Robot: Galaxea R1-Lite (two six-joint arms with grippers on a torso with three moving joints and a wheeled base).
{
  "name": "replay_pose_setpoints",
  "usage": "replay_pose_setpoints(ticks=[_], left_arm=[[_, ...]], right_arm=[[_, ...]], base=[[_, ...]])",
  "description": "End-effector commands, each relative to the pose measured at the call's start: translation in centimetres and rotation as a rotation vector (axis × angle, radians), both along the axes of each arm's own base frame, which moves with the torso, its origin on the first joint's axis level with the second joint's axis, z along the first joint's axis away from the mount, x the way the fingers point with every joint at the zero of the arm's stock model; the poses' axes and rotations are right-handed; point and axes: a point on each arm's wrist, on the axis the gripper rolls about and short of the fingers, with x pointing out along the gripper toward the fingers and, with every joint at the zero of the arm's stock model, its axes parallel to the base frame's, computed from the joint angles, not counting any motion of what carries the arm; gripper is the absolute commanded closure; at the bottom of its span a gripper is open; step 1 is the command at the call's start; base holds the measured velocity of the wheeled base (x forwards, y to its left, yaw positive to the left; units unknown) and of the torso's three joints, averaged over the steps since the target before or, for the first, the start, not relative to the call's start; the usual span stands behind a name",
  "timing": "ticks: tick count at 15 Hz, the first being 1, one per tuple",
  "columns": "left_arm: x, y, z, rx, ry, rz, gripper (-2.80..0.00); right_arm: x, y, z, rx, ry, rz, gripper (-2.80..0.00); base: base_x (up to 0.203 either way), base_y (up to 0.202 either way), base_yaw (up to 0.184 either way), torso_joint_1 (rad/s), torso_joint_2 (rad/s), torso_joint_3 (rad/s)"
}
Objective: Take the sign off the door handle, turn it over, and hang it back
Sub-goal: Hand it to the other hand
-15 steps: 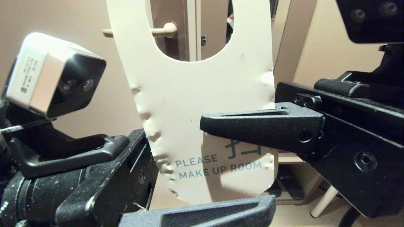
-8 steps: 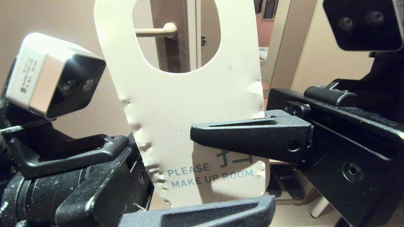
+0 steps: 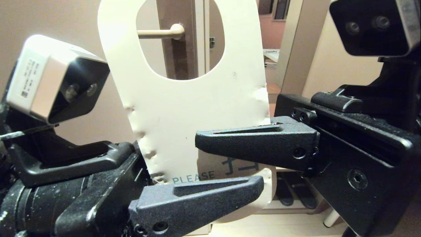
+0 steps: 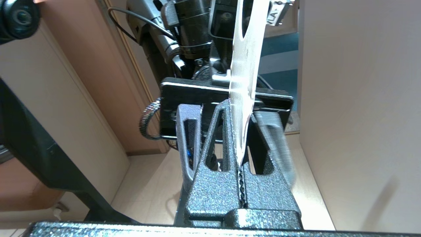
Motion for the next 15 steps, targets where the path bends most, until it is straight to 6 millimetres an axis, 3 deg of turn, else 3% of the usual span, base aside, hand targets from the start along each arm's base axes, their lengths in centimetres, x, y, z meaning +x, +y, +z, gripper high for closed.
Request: replay_pose_setpoints(ticks=[1, 12, 13, 15], left_arm=[[-0.25, -0.05, 0.06, -0.005, 0.000, -0.014, 0.00], [-0.87, 0.32, -0.34, 0.001, 0.004, -0.029, 0.00], [-0.87, 0.32, -0.32, 0.001, 0.004, -0.029, 0.00], [-0.84, 0.34, -0.34, 0.001, 0.004, -0.028, 0.00]], right_arm=[[0.08, 0.12, -0.06, 0.000, 0.001, 0.004, 0.00], [0.21, 0.25, -0.10, 0.000, 0.003, -0.011, 0.00], [0.22, 0.25, -0.12, -0.001, 0.004, -0.015, -2.80], [0.25, 0.25, -0.10, 0.001, 0.004, -0.026, -2.80]], base=[[0.000, 0.000, 0.000, 0.000, 0.00, 0.000], [0.000, 0.000, 0.000, 0.000, 0.00, 0.000], [0.000, 0.000, 0.000, 0.000, 0.00, 0.000], [0.000, 0.000, 0.000, 0.000, 0.00, 0.000]])
